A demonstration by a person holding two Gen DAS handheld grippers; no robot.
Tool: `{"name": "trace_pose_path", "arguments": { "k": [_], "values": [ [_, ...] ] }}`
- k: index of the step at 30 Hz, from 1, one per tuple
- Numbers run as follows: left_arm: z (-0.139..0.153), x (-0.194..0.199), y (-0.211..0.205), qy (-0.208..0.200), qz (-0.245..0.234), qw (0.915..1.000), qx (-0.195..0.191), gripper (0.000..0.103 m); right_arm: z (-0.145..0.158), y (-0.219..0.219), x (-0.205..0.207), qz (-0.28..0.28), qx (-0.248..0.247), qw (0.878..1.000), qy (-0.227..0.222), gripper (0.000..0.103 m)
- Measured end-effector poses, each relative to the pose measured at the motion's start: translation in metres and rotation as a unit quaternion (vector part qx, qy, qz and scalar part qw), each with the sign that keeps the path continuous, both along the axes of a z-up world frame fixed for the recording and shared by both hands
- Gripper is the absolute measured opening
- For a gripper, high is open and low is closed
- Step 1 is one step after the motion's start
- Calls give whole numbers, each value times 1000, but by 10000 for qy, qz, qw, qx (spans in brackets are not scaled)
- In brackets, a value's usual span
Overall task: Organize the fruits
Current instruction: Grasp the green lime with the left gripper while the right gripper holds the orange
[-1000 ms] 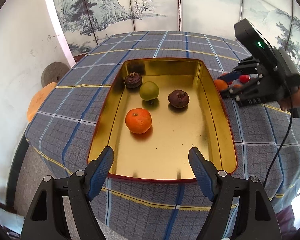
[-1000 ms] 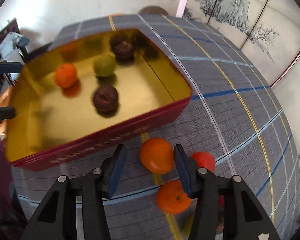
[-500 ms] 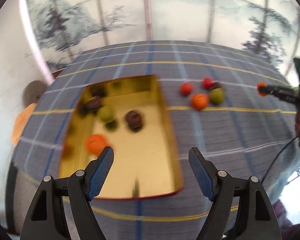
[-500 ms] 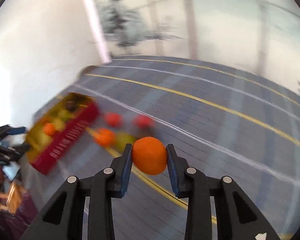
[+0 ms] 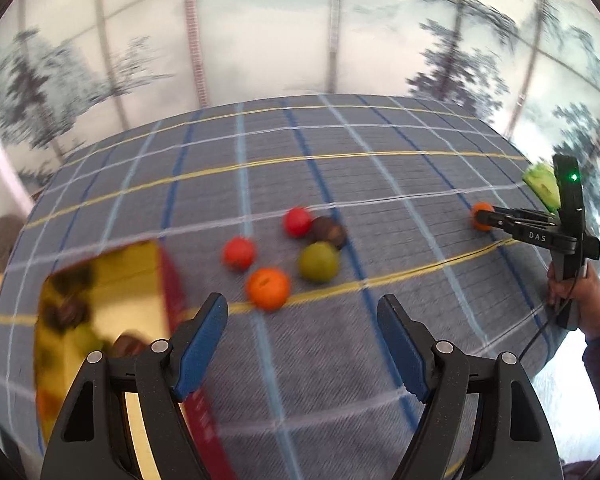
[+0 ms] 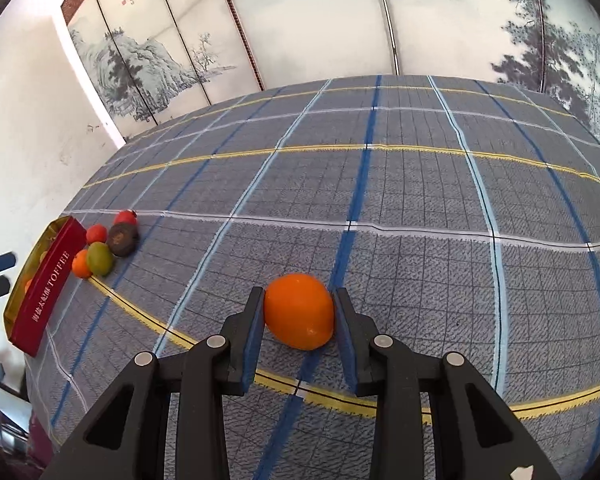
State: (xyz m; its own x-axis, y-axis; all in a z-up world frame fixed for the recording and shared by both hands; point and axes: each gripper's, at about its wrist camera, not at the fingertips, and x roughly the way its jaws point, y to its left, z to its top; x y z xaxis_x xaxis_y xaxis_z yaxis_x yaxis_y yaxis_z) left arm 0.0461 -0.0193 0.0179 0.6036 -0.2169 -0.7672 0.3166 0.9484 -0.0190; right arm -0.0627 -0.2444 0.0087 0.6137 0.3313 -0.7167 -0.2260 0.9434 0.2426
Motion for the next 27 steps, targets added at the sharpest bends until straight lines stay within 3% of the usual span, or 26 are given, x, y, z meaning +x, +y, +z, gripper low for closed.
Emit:
{"name": "trace_pose_path", "arguments": {
  "k": [8,13,15,17,27],
  "values": [
    [-32,57,-42,152,-494,9969,590,75,-2,-3,-1,138,247,9996,16,32],
    [-58,82,-48,554,-590,9937,781,66,-2,-5,-1,204,397,9990,20,33],
    [-66,87,-49,709,-625,9923,798,53,-2,-4,-1,229,399,9989,24,33],
    [-77,92,-48,969,-663,9903,742,37,-2,-4,-1,233,410,9989,27,33],
    [-54,48,-30,1007,5,9943,-343,36,-8,0,4,189,255,9993,210,34]
  ]
}}
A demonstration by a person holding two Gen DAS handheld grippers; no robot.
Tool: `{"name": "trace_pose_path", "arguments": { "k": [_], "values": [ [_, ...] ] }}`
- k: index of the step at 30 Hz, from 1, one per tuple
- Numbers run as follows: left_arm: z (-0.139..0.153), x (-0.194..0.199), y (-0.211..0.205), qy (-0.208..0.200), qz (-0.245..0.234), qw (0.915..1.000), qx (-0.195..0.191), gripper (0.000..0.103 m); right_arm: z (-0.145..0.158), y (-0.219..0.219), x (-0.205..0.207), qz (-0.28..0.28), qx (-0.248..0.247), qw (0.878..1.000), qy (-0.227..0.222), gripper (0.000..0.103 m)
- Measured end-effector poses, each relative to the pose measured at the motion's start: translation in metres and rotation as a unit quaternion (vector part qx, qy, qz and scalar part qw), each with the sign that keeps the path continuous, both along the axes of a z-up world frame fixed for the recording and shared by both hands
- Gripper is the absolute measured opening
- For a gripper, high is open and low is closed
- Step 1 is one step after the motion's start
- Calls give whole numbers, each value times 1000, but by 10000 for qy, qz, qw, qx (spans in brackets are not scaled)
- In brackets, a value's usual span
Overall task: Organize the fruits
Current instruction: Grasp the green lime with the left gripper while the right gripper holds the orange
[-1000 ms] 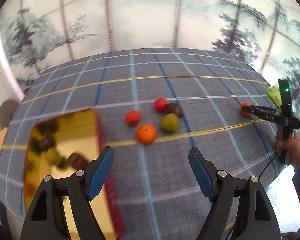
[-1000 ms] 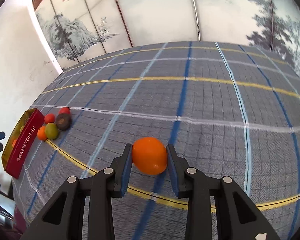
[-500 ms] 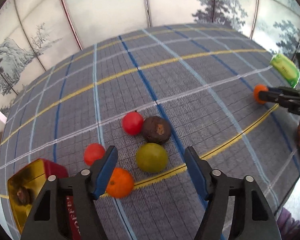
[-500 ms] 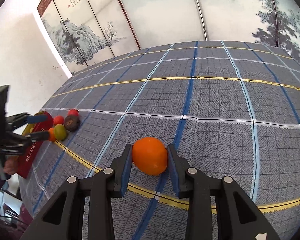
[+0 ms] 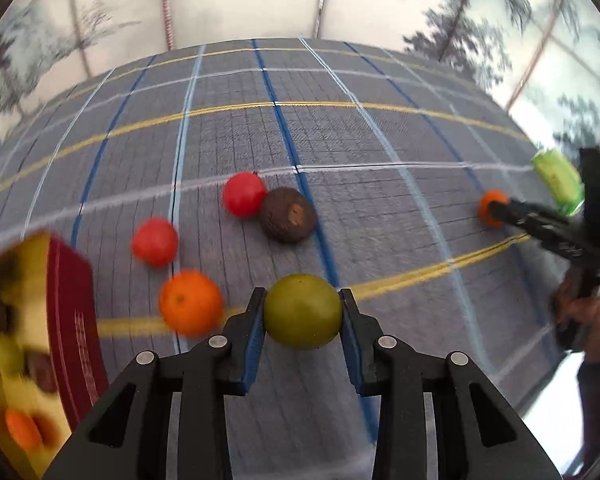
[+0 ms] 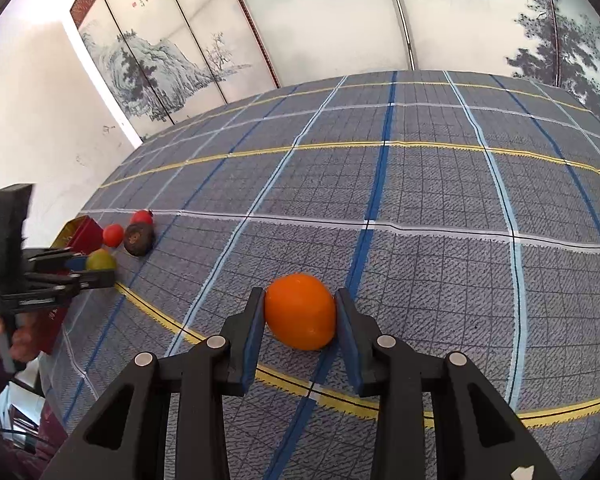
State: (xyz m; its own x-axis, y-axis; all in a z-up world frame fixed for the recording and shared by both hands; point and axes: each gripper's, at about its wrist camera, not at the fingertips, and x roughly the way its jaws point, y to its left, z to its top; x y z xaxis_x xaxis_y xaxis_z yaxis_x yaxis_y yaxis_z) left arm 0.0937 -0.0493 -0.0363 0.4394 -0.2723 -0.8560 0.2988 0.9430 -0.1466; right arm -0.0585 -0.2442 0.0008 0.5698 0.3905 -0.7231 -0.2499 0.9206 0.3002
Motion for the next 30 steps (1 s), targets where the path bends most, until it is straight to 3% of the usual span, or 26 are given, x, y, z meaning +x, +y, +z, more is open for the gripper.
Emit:
{"name": "trace_pose_path", "arguments": {
  "k": [9,16,30],
  "values": [
    [37,-61,18,-376,444,9983,14,36,-2,4,1,3,-136,9999,69,33],
    [56,-96,44,-790,750,9934,356,36,-2,6,1,-3,-237,9997,66,33],
    [56,-119,89,-1033,1329,9830,736,37,-2,10,0,-9,-363,9993,49,34]
  ]
}}
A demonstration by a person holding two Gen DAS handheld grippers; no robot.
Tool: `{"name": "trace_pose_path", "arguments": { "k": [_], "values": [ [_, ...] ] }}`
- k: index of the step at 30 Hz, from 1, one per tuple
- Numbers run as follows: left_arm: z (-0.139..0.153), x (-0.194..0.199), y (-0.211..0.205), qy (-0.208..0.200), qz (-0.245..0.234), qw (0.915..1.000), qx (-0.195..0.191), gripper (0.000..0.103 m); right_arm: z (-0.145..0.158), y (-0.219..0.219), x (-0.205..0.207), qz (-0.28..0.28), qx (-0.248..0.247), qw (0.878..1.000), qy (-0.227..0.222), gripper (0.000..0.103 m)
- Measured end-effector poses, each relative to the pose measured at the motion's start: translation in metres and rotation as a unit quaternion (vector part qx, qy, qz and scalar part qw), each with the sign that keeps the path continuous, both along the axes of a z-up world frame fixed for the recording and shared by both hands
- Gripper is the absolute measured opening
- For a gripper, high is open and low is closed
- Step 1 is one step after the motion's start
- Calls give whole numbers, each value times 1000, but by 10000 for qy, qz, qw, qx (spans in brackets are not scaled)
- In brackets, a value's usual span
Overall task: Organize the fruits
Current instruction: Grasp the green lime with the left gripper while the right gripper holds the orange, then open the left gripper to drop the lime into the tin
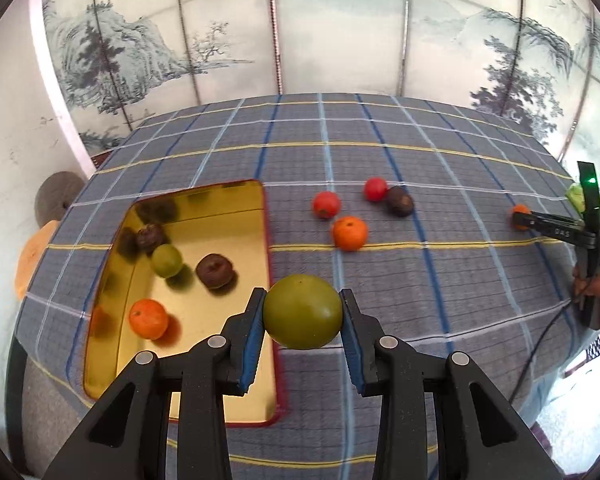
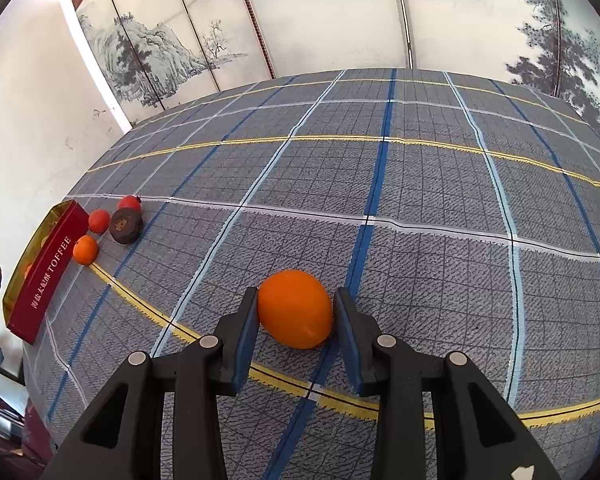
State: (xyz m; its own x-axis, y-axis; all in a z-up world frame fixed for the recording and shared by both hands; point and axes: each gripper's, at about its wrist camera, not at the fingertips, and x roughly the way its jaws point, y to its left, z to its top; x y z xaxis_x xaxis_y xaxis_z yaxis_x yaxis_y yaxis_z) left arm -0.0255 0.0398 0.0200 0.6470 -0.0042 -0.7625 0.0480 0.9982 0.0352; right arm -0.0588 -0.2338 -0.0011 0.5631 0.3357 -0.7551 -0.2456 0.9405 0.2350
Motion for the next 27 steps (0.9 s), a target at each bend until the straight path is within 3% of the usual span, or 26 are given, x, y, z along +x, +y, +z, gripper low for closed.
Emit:
{"name": "trace_pose_path", "arguments": {
  "k": [27],
  "values": [
    [-51,13,61,296,805,9957,348,38,-1,2,-1,-49,-87,9999,15,34]
  ]
}}
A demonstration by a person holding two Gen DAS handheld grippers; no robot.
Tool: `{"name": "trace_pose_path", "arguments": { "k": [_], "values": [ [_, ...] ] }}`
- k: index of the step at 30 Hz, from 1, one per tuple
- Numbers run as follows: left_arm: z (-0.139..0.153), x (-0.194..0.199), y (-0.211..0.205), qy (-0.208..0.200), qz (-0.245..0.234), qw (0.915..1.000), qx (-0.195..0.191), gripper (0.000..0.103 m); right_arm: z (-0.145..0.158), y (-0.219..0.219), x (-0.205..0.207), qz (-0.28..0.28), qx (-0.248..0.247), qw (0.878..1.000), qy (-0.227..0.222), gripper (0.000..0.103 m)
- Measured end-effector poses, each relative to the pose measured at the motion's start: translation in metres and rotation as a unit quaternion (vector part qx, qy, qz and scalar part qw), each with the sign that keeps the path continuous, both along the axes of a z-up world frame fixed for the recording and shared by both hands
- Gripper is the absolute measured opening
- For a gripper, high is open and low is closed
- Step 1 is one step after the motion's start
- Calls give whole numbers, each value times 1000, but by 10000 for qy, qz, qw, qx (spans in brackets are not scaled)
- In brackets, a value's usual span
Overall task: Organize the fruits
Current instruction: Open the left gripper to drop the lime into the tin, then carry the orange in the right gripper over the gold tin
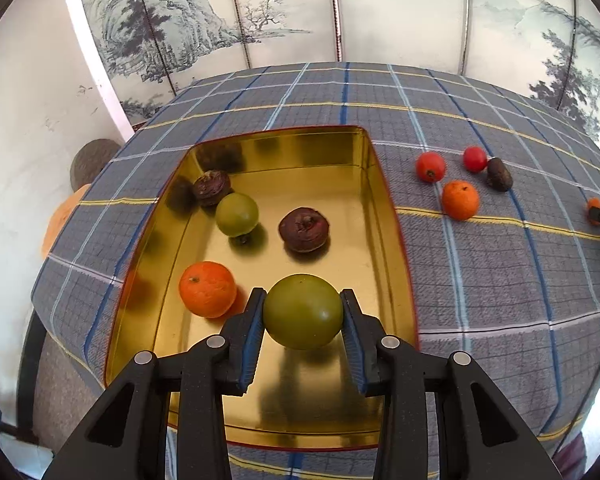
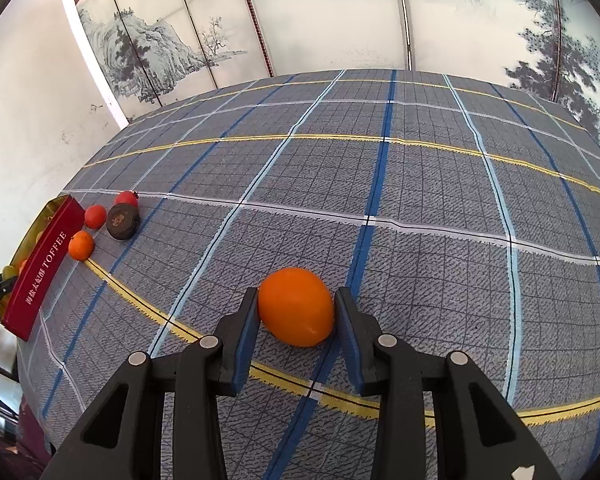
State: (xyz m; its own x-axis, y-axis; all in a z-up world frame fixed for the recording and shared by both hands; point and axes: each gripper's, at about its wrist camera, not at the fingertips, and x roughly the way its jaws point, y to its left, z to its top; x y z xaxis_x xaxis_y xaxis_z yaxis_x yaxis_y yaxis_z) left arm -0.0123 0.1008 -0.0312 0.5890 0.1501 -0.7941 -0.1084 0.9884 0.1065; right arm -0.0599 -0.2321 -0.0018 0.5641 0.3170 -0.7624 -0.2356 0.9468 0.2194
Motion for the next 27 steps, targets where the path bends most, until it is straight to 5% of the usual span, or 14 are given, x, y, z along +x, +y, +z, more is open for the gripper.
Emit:
{"name": "trace_pose_path", "arguments": {
  "k": [5,9,16,27],
  "values": [
    [-1,-3,6,-17,45,10000,2,42,1,-2,-2,-66,102,9999,87,34],
    [3,-9,7,-156,67,9998,95,64,6,-1,-5,-74,134,9999,72,34],
    [9,-20,17,-281,212,9993,79,64,30,21,-15,129,318,9994,-75,34],
    [15,-52,50,-334,612,9975,-84,67,79,159,-31,1629,485,9844,-465,34]
  ]
}}
